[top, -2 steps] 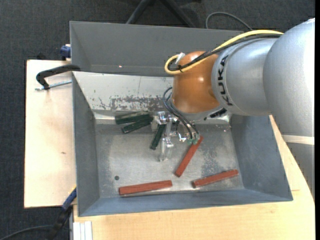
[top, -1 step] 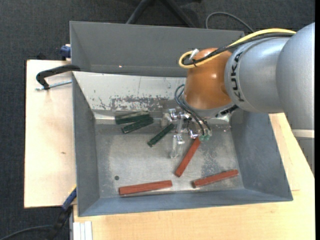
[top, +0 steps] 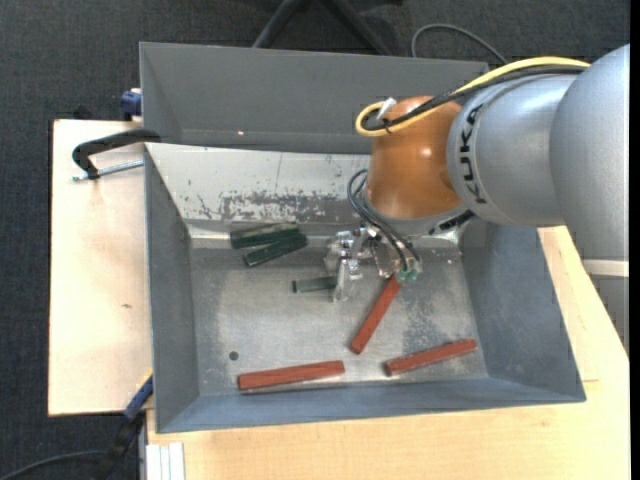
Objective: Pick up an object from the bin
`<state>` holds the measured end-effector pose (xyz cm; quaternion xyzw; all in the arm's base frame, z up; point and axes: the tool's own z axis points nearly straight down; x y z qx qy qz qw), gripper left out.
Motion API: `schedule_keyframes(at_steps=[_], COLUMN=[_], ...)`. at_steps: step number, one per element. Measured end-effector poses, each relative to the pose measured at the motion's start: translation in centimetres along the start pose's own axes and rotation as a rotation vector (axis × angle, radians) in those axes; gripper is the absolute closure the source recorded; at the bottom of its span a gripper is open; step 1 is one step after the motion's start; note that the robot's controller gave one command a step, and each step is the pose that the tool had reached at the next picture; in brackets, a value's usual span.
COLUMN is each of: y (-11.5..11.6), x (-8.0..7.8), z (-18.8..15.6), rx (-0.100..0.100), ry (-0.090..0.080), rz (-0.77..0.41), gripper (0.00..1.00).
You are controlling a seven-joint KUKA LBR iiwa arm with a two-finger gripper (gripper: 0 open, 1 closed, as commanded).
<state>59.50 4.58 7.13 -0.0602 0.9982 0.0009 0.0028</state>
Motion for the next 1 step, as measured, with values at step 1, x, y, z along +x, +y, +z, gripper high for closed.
schedule_keyframes(at_steps=[1], y=[3.85], x=[4.54], z=[-13.4], rx=[0.0], ry=[-0.006], rz=[-0.076], gripper=[1.0])
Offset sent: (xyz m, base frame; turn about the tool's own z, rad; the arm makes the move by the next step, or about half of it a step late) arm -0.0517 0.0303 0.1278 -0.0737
